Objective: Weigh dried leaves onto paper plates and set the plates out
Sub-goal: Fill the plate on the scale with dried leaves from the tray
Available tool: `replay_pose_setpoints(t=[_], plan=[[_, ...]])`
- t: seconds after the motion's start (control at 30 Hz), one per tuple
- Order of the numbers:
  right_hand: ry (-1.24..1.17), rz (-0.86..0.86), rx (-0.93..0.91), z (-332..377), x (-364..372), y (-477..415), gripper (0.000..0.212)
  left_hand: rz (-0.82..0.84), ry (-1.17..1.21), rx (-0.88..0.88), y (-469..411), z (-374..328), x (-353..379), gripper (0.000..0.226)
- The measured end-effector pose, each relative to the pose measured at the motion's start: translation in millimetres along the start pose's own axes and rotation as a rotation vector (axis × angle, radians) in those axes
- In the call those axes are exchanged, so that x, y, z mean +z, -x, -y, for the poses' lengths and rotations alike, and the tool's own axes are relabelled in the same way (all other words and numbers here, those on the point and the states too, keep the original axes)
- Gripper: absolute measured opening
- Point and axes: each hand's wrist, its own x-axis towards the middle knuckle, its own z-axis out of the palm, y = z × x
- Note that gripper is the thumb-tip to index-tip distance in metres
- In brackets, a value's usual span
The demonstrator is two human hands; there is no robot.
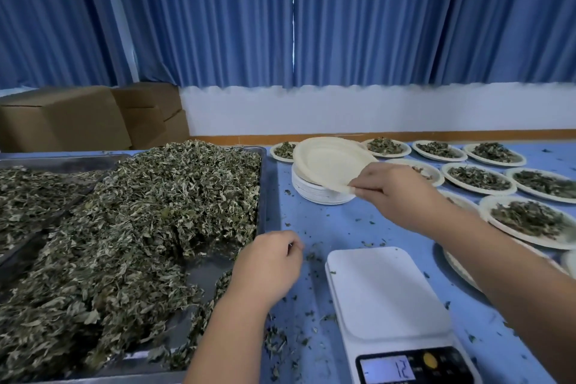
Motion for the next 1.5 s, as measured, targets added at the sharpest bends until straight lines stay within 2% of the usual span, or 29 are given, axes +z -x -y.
replay_pose_setpoints(t=[0.17, 0.37, 0.67, 0.9, 0.97, 1.07, 1.13, 1.2, 1.3, 1.5], plan=[[-0.023, 0.100, -0.012, 10.2, -7.9, 86.7, 0.024, 0.033, -0.010, -0.020, 0.4, -5.0, -0.1, 0.025], [0.062, 0.212, -0.022, 23.4, -11.4, 149.2, 0.026, 0.040, -0.007, -0.048, 4.0, -7.9, 2.6, 0.023], [0.163, 0.268, 0.038, 24.9, -13.1, 169.1, 0.032, 0.049, 0.027, -0.050, 9.2, -9.4, 6.4, 0.026], [0.102, 0.305, 0.032, 20.5, -12.5, 177.2, 0.033, 0.052, 0.040, -0.046, 11.0, -10.4, 6.8, 0.026], [0.002, 0.244, 0.047, 16.4, -12.5, 181.0, 0.031, 0.048, 0.039, -0.045, 11.0, -10.3, 6.6, 0.026], [-0.209, -0.050, 0.111, 4.0, -9.5, 182.5, 0.026, 0.051, 0.041, -0.048, 10.6, -10.0, 7.3, 0.025], [-0.278, -0.243, 0.229, -7.2, -2.8, 178.9, 0.016, 0.054, 0.038, -0.042, 10.9, -9.4, 8.2, 0.025], [-0.320, -0.353, 0.409, -17.4, 8.9, 178.2, 0.014, 0.057, 0.046, -0.033, 12.5, -7.7, 9.9, 0.024], [-0.392, -0.424, 0.607, -27.5, 31.3, 183.7, 0.023, 0.047, 0.085, -0.014, 12.6, -5.1, 9.8, 0.023], [-0.465, -0.397, 0.605, -29.9, 40.5, 182.1, 0.035, -0.093, 0.132, 0.022, 6.7, -0.5, 6.2, 0.020]])
